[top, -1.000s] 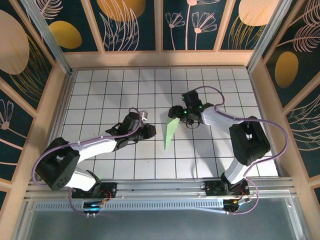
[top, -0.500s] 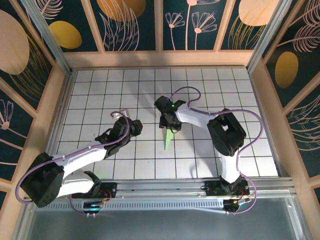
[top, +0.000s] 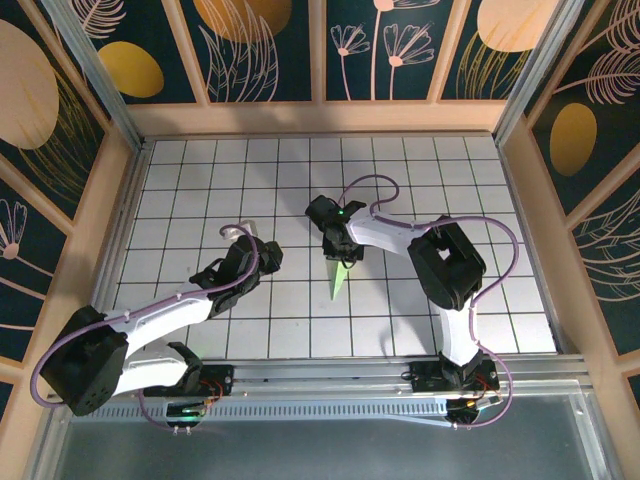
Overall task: Fold a paper plane with a square sheet of paper (fold left side to right side)
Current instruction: Turn over the paper plane at the center of the table.
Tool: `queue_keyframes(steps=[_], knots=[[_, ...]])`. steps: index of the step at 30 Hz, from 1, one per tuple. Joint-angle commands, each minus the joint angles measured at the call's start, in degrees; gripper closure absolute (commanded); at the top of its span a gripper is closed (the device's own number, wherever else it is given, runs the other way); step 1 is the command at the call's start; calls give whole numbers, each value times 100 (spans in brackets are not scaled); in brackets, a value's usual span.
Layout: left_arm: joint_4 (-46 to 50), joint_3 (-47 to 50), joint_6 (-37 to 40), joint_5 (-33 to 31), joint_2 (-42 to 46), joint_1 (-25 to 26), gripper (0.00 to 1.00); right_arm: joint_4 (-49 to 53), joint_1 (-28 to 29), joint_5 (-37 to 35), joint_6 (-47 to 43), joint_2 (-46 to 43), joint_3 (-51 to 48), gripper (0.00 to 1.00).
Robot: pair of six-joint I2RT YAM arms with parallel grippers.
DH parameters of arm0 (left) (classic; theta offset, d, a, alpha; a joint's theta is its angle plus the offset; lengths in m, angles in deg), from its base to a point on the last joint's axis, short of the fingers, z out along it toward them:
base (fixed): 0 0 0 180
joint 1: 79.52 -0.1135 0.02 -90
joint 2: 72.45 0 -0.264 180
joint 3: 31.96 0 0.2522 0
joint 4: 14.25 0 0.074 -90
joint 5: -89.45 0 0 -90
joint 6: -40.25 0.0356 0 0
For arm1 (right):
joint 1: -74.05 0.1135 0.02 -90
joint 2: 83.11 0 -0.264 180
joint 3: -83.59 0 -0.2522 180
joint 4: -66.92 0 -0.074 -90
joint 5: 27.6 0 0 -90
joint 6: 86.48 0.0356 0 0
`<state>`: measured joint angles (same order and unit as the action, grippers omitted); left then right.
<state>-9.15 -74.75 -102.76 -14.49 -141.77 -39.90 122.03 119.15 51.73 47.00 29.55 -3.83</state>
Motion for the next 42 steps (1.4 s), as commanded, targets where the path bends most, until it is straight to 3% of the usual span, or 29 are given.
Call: queue_keyframes(steps=[1,6,14,20,24,27,32,42], knots=[[154,-105,97,-144,-14,-49,70,270,25,-253,53,-232,99,82],[164,-340,164,-81,-122,-57,69,283,25,-418,46,-540,6,100],[-55,-856,186,406,-572,-169,61,-558,-351,-307,-326,-1621,-637,100],[-43,-1093,304,147,-596,-222,49,-2142,-1336,937,-1043,-2561,-1515,100],[-29,-1157,419,-177,-450,-237,40,-3321,-2103,2270,-1247,-2828,-2012,100],[-71,-1148,437,-389,-295,-241,35,-4073,-2502,3320,-1236,-2665,-2193,100],[-170,-1113,551,-592,-118,-252,26,-4860,-2713,4441,-1104,-1910,-2068,100],[0,-1123,518,-766,15,-260,20,-6423,-2720,5295,-247,-585,-1781,100]])
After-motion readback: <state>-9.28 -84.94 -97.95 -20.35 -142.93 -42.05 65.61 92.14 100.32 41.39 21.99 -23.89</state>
